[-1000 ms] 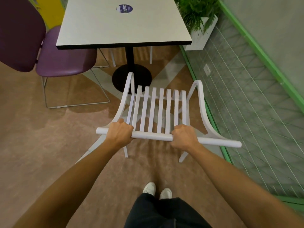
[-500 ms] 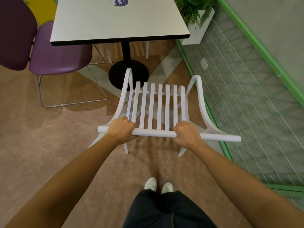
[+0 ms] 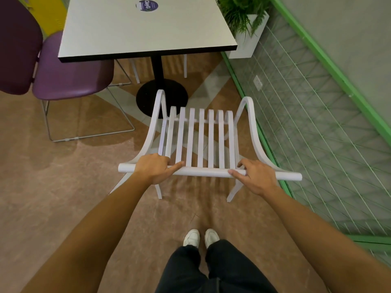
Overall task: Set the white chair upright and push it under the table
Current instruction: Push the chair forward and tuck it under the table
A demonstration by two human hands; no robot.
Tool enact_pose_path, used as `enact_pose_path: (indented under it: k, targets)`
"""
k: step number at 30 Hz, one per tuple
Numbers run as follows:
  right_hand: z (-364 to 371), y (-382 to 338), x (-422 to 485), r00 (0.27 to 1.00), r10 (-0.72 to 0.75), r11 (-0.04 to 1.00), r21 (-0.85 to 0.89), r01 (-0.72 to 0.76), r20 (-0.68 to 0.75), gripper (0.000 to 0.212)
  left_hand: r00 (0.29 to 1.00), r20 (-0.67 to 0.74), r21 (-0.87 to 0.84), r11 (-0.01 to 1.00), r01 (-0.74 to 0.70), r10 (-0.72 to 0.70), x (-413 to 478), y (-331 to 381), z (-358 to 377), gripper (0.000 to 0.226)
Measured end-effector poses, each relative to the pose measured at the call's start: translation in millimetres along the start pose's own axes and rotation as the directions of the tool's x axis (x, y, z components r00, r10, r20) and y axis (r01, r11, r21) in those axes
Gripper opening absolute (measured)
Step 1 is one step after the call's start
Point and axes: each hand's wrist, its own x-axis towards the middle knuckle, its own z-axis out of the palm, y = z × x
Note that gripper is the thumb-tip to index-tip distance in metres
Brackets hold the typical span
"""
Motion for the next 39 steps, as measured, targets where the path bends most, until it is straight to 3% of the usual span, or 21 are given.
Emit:
enact_pose_path:
  k: [4,8,15,39]
  targets:
    - [2,-2,4,0.989,0.145,0.989,0.046,-0.144,-0.025,0.055,0.996,-0.028,0.028,0.996,0.08,-0.079,-1,4,3,0.066]
    - [5,0,9,0.985,0.172,0.983,0.072,-0.169,-0.031,0.052,0.988,-0.031,0.073,0.985,0.155,-0.153,-1,9,5,0.057]
    - [4,0,13,0.99,0.127,0.991,-0.041,-0.13,-0.062,0.048,0.974,-0.066,0.067,0.973,0.219,-0.215,1,12,9,0.053]
    - [-13,12,91,0.994,-0.021,0.999,-0.044,0.017,-0.106,0.043,0.929,-0.168,0.012,0.942,0.335,-0.328,29,14,6,0.056]
